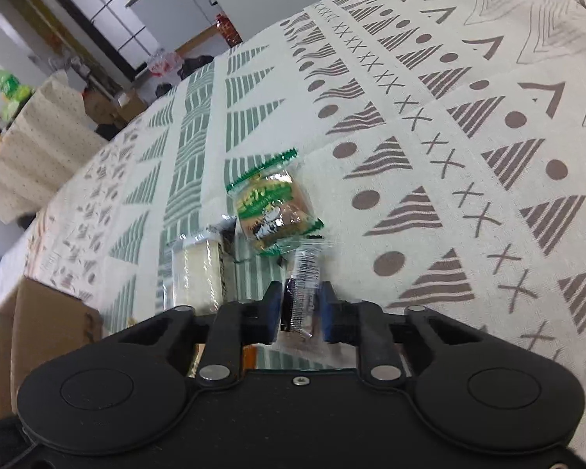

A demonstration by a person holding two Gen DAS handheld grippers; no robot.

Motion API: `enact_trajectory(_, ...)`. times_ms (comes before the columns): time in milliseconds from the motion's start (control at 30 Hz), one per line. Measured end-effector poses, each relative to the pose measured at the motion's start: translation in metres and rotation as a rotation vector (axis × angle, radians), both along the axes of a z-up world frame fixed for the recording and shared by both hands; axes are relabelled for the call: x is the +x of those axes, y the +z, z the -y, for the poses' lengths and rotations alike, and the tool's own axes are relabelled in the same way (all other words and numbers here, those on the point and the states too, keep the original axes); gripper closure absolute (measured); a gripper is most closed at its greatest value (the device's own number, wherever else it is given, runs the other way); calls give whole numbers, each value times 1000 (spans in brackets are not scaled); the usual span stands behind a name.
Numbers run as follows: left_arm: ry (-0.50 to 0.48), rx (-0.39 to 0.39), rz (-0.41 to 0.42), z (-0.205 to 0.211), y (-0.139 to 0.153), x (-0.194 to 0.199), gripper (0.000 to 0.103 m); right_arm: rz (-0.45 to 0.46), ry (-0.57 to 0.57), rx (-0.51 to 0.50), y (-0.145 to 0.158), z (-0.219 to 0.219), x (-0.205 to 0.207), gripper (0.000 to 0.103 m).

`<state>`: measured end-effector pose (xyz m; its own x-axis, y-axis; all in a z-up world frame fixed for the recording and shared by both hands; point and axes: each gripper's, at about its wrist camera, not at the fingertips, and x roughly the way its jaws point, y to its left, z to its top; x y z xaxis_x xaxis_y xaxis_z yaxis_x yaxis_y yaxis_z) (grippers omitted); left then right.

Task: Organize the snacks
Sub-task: 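Grasp blue candy with left tool while right tool grasps clear stick packet, then carry both snacks over the box and open both tools to drop them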

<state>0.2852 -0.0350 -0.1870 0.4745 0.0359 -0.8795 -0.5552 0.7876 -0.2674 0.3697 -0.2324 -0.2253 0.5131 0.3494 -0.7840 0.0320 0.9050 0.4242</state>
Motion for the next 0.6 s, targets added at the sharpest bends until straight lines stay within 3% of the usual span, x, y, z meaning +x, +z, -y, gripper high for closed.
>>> enact_trajectory(167,5,12,44,-3,18,-7,72,-3,-8,32,11,4,-7,83)
enact_trajectory(600,15,29,173,-9,70,-45,72,127,-10,130,65,4,-33,83)
